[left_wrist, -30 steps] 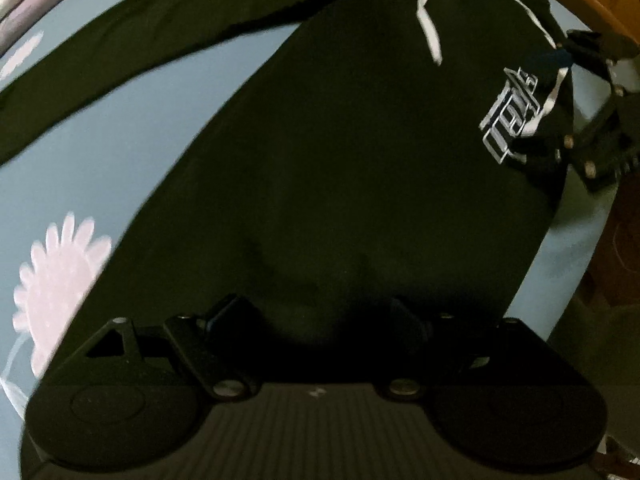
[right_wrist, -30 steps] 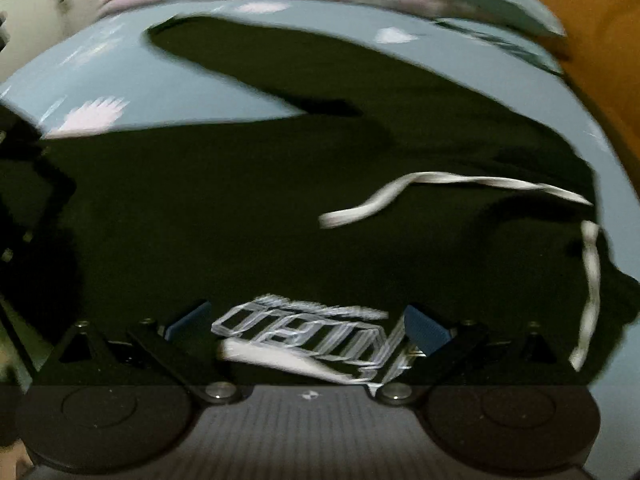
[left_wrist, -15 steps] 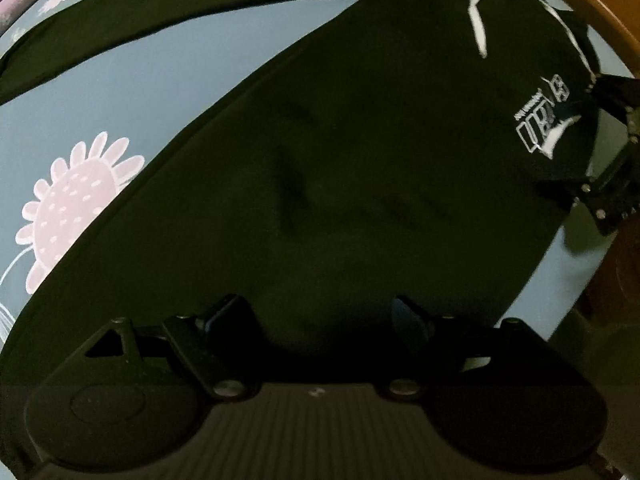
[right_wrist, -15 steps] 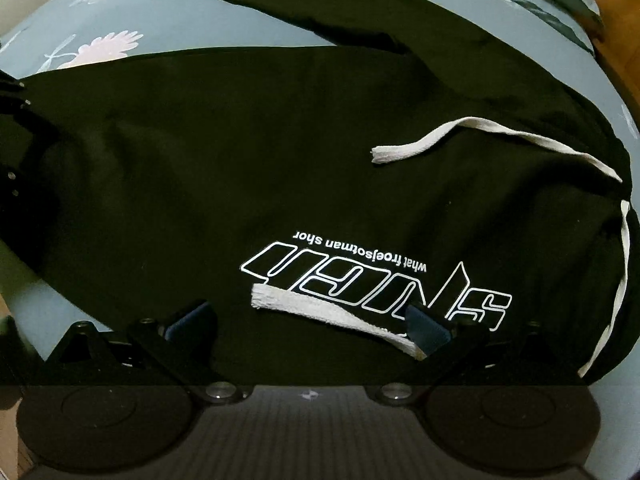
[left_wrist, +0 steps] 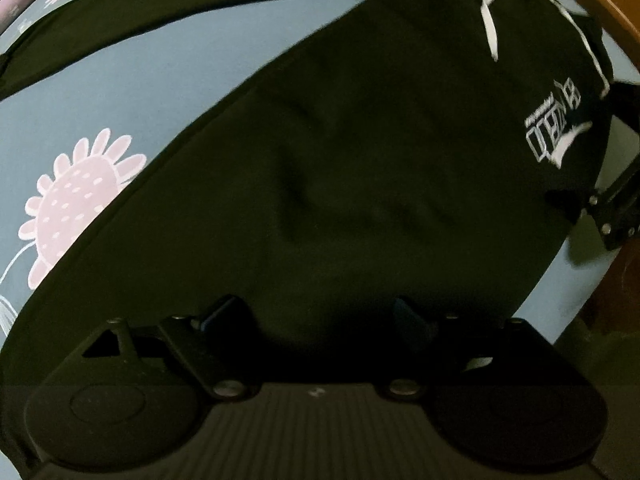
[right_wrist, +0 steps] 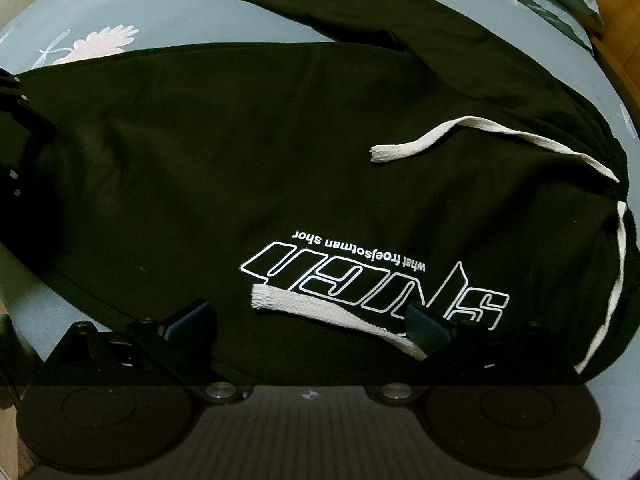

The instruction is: Fold clothes

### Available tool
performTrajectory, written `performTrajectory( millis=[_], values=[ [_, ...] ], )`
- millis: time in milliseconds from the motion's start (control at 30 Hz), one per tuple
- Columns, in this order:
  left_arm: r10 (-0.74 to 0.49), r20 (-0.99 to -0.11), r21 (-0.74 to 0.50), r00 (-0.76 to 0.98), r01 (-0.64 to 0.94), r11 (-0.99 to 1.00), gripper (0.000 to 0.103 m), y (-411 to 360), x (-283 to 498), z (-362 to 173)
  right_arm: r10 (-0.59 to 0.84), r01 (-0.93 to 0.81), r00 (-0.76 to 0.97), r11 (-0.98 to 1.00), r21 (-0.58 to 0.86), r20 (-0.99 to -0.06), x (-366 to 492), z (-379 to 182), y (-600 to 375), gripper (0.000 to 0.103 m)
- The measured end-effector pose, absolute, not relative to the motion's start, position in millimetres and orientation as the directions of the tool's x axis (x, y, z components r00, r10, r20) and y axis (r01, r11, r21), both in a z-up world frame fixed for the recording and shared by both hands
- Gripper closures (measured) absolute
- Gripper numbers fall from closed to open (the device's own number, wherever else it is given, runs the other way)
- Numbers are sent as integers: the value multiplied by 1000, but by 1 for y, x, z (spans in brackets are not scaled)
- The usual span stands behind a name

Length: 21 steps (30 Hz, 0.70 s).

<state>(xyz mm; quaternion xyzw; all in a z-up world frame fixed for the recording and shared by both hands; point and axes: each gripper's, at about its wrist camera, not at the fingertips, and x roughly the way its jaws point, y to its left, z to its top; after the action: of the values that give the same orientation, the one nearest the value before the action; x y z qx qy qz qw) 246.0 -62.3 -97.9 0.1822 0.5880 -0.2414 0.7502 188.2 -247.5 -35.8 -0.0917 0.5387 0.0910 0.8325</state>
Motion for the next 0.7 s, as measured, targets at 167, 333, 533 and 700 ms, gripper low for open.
performTrajectory(
  millis=[167, 333, 533, 700],
  values=[
    [-156, -953, -15, 260, 471, 882, 18, -33, 252, -72, 76, -259, 478, 964, -57, -875, 191, -4, -233, 0],
    [-40, -948, 47, 317, 264, 963, 18, 24, 251, -72, 128, -280, 502, 960, -21, -855, 212, -5, -204, 0],
    [37, -953, 75, 301, 116, 990, 18, 76, 241, -100, 183, -327, 509, 945, 8, -841, 237, -18, -165, 0],
    [27, -959, 32, 282, 14, 999, 15, 111, 224, -107, 217, -355, 491, 934, 34, -844, 254, -30, -138, 0]
  ],
)
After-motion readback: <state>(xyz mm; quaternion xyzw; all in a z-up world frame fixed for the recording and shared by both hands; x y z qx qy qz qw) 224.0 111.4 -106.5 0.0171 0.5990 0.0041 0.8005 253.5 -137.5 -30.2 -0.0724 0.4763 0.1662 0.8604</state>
